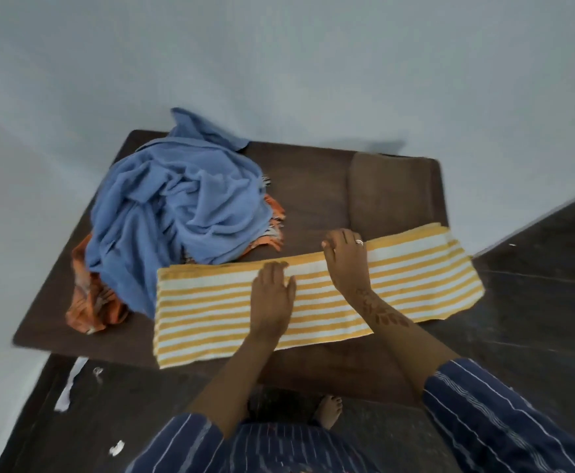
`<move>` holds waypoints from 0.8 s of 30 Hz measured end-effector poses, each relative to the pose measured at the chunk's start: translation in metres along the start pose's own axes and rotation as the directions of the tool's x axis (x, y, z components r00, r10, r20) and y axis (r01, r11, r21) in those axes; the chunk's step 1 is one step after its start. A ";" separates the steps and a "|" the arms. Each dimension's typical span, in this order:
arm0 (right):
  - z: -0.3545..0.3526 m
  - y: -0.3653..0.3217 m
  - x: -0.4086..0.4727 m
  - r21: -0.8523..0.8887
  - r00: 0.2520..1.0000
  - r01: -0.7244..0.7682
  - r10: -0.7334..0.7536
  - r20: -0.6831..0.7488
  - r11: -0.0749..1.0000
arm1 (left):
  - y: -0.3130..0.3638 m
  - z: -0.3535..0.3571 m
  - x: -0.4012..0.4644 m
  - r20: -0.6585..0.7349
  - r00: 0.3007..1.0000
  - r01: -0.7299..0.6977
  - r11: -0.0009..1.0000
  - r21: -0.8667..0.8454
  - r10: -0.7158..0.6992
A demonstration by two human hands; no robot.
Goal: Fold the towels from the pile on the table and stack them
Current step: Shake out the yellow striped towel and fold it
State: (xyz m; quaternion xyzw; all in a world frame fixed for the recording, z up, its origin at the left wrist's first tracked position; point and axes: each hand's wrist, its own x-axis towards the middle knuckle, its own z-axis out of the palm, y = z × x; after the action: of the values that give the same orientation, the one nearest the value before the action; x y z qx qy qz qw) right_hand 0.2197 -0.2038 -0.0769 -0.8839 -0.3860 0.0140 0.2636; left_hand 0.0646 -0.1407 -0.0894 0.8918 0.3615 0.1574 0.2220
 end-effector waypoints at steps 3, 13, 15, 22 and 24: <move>-0.044 0.061 -0.004 0.012 0.959 -0.246 0.246 -0.142 0.969 | 0.061 0.032 0.007 0.241 0.952 -0.191 0.981 -0.013 0.189; -0.106 0.203 -0.051 0.679 0.332 -0.732 0.895 0.299 0.045 | 0.138 0.092 0.019 0.410 0.867 0.169 0.940 0.297 -0.285; -0.106 0.209 -0.055 0.751 0.337 -0.653 0.854 0.397 -0.091 | 0.144 0.096 0.026 0.419 0.842 0.194 0.916 0.351 -0.339; -0.108 0.212 -0.046 0.793 0.326 -0.606 0.930 0.170 0.067 | 0.147 0.098 0.037 0.459 0.782 0.217 0.874 0.434 -0.422; -0.116 0.199 -0.039 0.820 0.405 -0.548 0.910 0.086 0.166 | 0.146 0.095 0.039 0.480 0.774 0.218 0.885 0.410 -0.413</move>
State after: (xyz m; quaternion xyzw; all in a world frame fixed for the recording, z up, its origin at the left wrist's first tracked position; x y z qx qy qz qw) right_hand 0.3530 -0.3961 -0.0789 -0.7337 0.2228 0.1047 0.6333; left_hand 0.2172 -0.2329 -0.0918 0.8477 0.4491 -0.2112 0.1874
